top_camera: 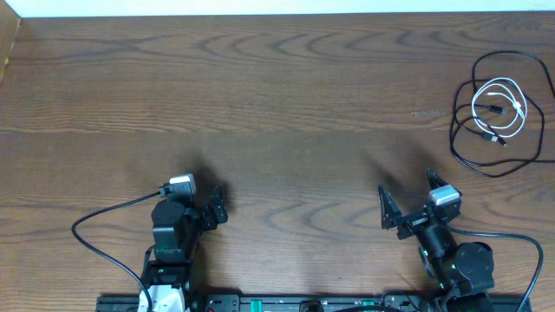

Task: Untangle cables

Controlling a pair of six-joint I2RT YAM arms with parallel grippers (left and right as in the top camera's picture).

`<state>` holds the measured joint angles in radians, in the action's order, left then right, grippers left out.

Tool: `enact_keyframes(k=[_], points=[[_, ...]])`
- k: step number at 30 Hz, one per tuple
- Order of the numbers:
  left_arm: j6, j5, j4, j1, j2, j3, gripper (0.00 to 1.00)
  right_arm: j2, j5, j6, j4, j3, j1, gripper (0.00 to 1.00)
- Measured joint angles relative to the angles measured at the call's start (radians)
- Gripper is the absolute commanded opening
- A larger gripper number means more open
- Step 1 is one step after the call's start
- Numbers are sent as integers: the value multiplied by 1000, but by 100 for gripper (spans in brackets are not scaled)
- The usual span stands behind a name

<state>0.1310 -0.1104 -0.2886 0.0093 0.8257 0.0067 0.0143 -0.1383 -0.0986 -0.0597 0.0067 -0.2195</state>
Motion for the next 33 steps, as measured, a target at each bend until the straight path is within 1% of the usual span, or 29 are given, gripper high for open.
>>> enact_keyframes(k=[23, 28, 33], points=[[0, 0, 2, 0, -21, 0, 98, 0, 0, 0, 0, 0, 0, 99], [0, 0, 39, 0, -113, 0, 98, 0, 0, 0, 0, 0, 0, 99], [0, 0, 186, 0, -314, 0, 98, 0, 0, 0, 0, 0, 0, 99]])
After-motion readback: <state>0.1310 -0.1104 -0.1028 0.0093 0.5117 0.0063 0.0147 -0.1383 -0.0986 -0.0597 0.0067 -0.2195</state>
